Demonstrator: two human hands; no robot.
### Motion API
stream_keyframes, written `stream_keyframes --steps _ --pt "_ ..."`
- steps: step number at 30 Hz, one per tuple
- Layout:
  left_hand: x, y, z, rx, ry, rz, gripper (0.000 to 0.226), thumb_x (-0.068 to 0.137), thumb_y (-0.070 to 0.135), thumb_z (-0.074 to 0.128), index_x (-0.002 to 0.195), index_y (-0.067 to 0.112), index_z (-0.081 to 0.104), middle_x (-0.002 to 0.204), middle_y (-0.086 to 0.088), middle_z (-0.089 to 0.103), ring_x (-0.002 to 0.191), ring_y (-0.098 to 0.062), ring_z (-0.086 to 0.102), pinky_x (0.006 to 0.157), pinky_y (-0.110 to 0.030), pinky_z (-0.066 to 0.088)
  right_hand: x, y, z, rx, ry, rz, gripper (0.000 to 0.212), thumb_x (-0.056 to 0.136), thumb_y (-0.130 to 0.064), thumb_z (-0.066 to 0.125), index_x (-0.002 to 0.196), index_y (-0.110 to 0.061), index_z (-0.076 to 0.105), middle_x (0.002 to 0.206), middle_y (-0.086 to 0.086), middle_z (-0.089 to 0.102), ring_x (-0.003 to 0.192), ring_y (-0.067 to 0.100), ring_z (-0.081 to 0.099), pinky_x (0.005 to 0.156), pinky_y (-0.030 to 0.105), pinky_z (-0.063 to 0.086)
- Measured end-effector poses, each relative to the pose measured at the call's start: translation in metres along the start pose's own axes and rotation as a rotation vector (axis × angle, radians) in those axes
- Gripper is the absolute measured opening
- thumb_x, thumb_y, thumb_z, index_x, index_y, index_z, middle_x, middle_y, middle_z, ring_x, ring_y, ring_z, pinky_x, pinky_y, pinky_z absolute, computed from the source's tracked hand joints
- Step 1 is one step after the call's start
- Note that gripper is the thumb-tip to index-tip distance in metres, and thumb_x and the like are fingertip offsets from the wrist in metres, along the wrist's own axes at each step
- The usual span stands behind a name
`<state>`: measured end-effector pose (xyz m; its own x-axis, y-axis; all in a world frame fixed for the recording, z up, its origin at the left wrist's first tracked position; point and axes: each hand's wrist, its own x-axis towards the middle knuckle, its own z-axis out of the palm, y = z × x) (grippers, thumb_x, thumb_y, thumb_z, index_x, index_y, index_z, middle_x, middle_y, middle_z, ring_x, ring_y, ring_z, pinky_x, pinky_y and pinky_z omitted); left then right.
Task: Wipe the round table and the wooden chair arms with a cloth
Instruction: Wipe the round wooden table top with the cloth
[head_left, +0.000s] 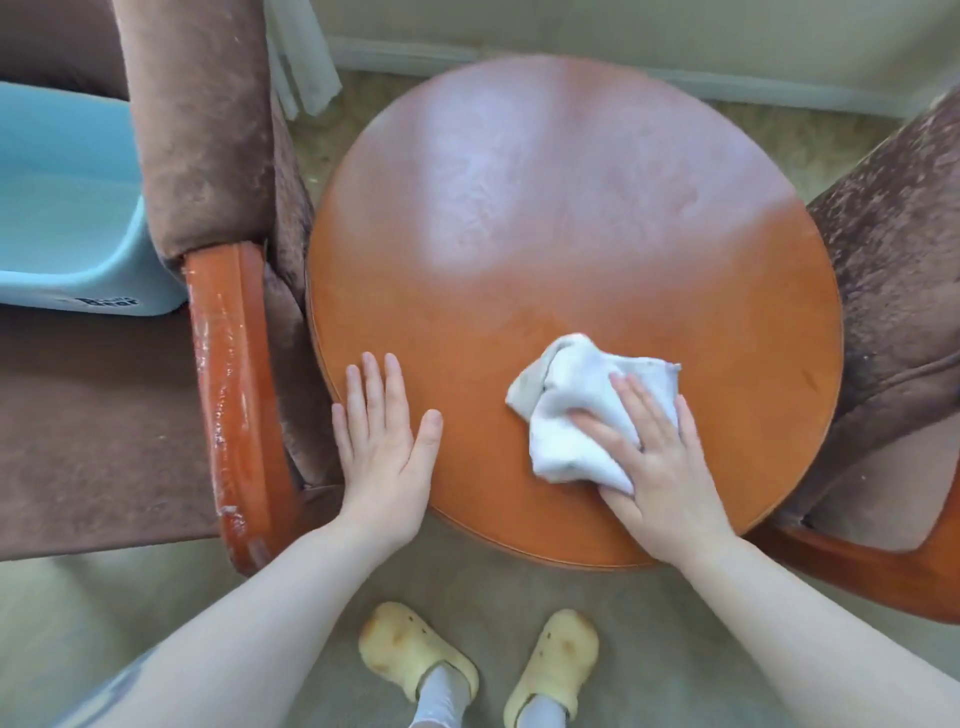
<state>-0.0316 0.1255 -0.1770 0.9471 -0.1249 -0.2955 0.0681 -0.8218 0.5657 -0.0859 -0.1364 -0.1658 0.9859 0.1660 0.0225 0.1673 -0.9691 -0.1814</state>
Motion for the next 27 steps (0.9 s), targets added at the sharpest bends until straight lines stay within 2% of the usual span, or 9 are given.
stream_keyframes --steps 2,4,7,10,13,17,19,24,27 --pt "0.002 0.003 0.002 -0.084 0.024 -0.038 0.065 0.082 0.061 -0.008 0.138 0.034 -0.028 0.144 0.018 -0.038 0.129 0.005 -0.042 0.105 -0.02 -0.031 0.046 -0.046 0.015 0.076 0.196 0.624 0.061 0.086 -0.031 0.053 0.143 -0.043 0.036 0.16 0.007 0.019 0.148 0.024 0.013 0.113 0.063 0.014" --pt "0.004 0.005 0.001 -0.206 0.059 -0.061 0.07 0.078 0.063 -0.007 0.139 0.033 -0.024 0.144 0.021 -0.032 0.127 0.012 -0.039 0.107 -0.019 -0.026 0.085 -0.104 0.028 0.155 0.24 0.881 0.067 0.082 -0.03 0.06 0.143 -0.045 0.035 0.16 0.01 0.019 0.149 0.026 0.012 0.112 0.063 0.013" --pt "0.001 0.001 -0.011 -0.542 0.09 -0.079 0.077 0.08 0.068 0.009 0.147 0.035 -0.011 0.146 0.031 -0.017 0.134 0.016 -0.024 0.114 -0.019 -0.015 0.061 -0.146 0.041 0.104 0.126 0.27 0.066 0.079 -0.029 0.061 0.141 -0.039 0.04 0.159 0.013 0.022 0.149 0.029 0.014 0.111 0.064 0.018" --pt "-0.001 -0.004 -0.023 -0.687 0.109 -0.165 0.066 0.094 0.058 0.021 0.15 0.038 -0.008 0.156 0.025 -0.014 0.143 0.007 -0.012 0.12 -0.032 -0.002 0.007 -0.086 0.023 0.017 -0.044 -0.362 0.066 0.08 -0.027 0.057 0.141 -0.042 0.04 0.159 0.01 0.022 0.149 0.026 0.016 0.109 0.062 0.026" --pt "0.004 -0.001 -0.023 -0.666 0.108 -0.211 0.058 0.101 0.045 0.02 0.15 0.037 -0.01 0.157 0.022 -0.019 0.142 0.006 -0.015 0.121 -0.034 -0.004 0.019 -0.013 0.0 -0.084 -0.115 -0.503 0.055 0.085 -0.032 0.05 0.139 -0.038 0.043 0.155 0.013 0.028 0.146 0.028 0.022 0.105 0.064 0.032" --pt "0.023 0.017 -0.016 -0.652 0.203 -0.359 0.061 0.099 0.053 0.016 0.152 0.034 -0.008 0.157 0.02 -0.021 0.143 0.001 -0.019 0.116 -0.032 -0.008 0.088 -0.089 0.025 0.093 0.168 0.562 0.063 0.08 -0.031 0.054 0.142 -0.039 0.039 0.159 0.011 0.021 0.148 0.026 0.015 0.112 0.064 0.018" --pt "0.033 0.023 -0.014 -0.642 0.285 -0.433 0.062 0.099 0.053 0.017 0.153 0.03 -0.003 0.16 0.015 -0.016 0.145 -0.002 -0.015 0.117 -0.032 -0.007 0.106 -0.148 0.036 0.178 0.184 0.739 0.076 0.075 -0.029 0.064 0.144 -0.042 0.034 0.16 0.012 0.019 0.148 0.028 0.014 0.11 0.064 0.017" --pt "0.047 0.023 -0.017 -0.593 0.424 -0.396 0.061 0.097 0.049 0.024 0.153 0.024 0.018 0.162 0.01 0.005 0.147 -0.006 0.001 0.116 -0.026 -0.001 0.082 -0.082 0.025 0.062 -0.053 -0.412 0.063 0.08 -0.033 0.053 0.14 -0.042 0.039 0.16 0.009 0.021 0.149 0.023 0.014 0.109 0.061 0.026" --pt "0.044 0.029 -0.01 -0.591 0.509 -0.433 0.064 0.092 0.055 0.02 0.151 0.032 0.021 0.16 0.015 0.014 0.146 -0.005 0.01 0.115 -0.024 0.007 0.129 -0.001 -0.002 -0.121 -0.189 -0.738 0.06 0.083 -0.033 0.052 0.141 -0.041 0.04 0.159 0.006 0.019 0.148 0.026 0.016 0.112 0.06 0.026"
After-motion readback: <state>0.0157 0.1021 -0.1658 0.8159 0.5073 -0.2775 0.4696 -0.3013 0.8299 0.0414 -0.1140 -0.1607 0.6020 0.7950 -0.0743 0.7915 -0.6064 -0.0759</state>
